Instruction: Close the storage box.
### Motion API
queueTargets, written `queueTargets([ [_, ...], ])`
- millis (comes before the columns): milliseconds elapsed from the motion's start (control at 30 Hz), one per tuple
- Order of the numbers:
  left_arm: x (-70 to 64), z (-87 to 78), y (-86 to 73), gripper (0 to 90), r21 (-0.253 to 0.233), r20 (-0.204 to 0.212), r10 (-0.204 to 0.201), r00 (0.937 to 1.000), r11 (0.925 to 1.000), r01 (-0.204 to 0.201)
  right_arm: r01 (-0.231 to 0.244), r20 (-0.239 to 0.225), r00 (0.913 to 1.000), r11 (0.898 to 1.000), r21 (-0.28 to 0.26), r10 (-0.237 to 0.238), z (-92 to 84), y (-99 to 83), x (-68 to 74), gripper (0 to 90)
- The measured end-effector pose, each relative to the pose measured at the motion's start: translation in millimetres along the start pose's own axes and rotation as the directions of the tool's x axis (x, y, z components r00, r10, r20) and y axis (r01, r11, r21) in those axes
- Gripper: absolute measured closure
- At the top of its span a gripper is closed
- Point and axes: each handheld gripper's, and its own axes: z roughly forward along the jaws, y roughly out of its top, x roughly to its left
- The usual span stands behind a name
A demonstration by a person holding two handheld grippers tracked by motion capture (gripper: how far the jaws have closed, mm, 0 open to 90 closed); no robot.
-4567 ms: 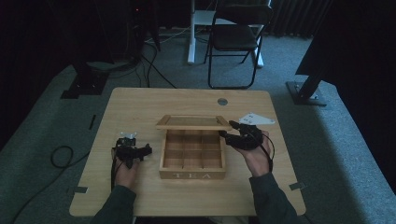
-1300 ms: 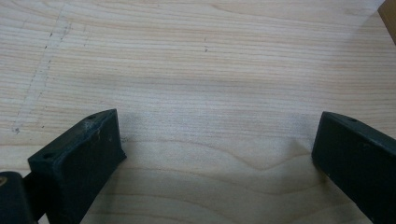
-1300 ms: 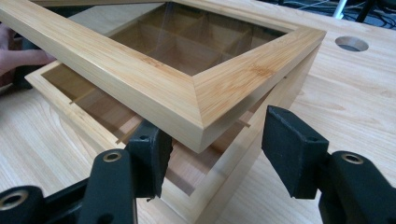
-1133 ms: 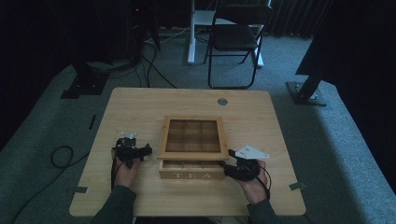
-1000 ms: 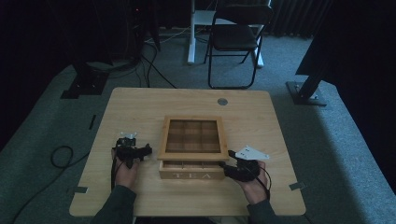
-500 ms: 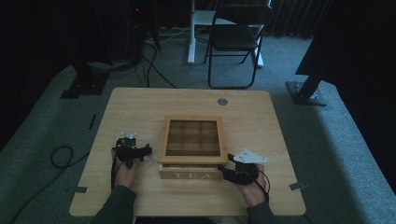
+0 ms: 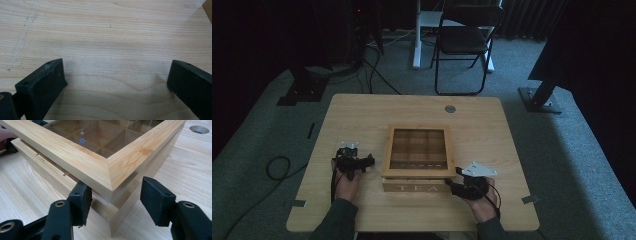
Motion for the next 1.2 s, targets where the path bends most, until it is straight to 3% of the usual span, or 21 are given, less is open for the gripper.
queueTargets([
  [1200, 0.0, 0.0, 0.0, 1.7, 0.000, 0.001, 0.000, 1.0000, 1.0000, 0.000, -0.006, -0.028, 0.9996, 0.999, 0.045, 0.008, -3.9, -19.5, 0.7, 48.1],
])
